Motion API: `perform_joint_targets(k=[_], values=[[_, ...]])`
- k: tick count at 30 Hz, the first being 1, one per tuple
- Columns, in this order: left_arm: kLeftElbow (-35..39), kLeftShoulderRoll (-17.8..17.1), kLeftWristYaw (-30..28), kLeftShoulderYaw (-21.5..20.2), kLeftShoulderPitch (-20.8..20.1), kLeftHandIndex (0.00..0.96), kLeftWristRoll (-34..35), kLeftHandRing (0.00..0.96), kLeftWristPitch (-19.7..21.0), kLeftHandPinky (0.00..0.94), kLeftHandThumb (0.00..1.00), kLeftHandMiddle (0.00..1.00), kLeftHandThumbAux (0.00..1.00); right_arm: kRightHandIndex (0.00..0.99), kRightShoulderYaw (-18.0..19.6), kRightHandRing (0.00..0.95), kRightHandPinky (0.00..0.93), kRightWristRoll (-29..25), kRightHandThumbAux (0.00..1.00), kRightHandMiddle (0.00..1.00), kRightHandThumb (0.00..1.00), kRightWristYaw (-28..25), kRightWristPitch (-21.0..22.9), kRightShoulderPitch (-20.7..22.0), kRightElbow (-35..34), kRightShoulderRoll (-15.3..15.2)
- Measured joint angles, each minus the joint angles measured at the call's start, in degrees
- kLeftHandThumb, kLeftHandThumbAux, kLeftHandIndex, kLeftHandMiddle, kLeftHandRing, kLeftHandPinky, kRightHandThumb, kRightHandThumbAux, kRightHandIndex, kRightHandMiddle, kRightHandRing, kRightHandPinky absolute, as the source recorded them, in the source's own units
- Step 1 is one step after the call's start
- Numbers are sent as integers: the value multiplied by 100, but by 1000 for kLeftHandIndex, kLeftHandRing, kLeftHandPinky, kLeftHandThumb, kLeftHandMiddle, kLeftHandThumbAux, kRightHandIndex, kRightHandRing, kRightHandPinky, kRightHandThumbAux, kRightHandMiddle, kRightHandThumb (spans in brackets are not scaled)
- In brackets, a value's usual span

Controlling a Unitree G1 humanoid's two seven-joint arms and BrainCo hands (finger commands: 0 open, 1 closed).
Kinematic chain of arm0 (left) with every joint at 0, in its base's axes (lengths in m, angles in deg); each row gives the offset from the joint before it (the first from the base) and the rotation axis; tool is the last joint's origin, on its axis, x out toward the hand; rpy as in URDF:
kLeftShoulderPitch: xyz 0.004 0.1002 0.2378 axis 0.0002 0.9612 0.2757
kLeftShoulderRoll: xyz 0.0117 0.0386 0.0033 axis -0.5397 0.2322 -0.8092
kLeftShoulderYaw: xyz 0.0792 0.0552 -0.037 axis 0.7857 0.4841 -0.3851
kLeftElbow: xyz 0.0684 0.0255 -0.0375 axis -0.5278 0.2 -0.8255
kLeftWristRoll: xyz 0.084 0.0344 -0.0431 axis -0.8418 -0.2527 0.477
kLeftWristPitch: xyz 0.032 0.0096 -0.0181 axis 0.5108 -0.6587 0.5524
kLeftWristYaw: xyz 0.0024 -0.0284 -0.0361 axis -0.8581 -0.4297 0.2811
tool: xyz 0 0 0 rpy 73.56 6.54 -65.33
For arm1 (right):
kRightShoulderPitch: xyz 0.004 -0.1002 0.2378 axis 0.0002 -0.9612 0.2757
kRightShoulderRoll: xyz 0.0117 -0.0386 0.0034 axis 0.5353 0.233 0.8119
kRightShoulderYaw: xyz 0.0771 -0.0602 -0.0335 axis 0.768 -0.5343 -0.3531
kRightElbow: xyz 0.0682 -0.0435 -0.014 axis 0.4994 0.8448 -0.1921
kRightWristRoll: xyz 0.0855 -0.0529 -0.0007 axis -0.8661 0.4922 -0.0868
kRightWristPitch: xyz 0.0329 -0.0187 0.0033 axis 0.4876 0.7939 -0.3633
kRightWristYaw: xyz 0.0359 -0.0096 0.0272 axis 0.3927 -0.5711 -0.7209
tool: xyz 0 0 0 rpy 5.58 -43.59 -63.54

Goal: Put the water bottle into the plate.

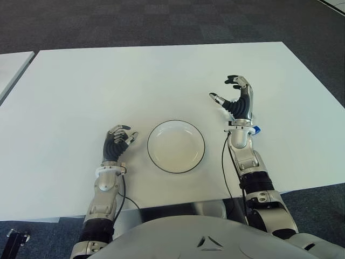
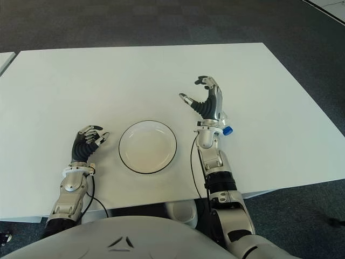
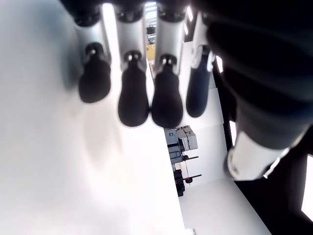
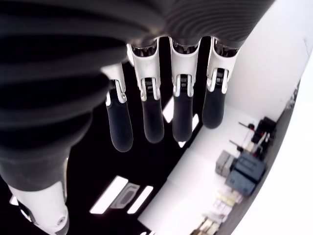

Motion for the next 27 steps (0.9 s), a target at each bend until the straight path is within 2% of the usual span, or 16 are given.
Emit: perform_joint_targets(k=[2,5,10,15,21,27], values=[[0,0,0,0,1,437,2,707,1,697,708,733,715,92,-44,64,99,168,667,51,475,214,125,89,141,-41],[-1,0,0,1,0,437,6,710,5,707,708,736,715,33,-96,22,40,344,607,16,425,465,342,232,352,-82],[3,-7,0,2,-3,437,5,709,10,698,707,736,715,5,-208,3,6,609,502,2,404,543,1129,467,623,-147],[-3,-8,0,4,-18,437,5,709,11,703,707,735,715,0,-367,0,0,763,352,0,457,290,2018,563,665,-149],[-21,-11,0,3,-31,437,4,712,10,705,706,738,716,0,-591,0,0,799,258,0,518,-171,2819,761,1149,-208],[-9,-21,0,1,-22,437,3,708,18,694,705,732,716,0,-799,0,0,800,229,0,518,-318,3139,996,1900,-317]])
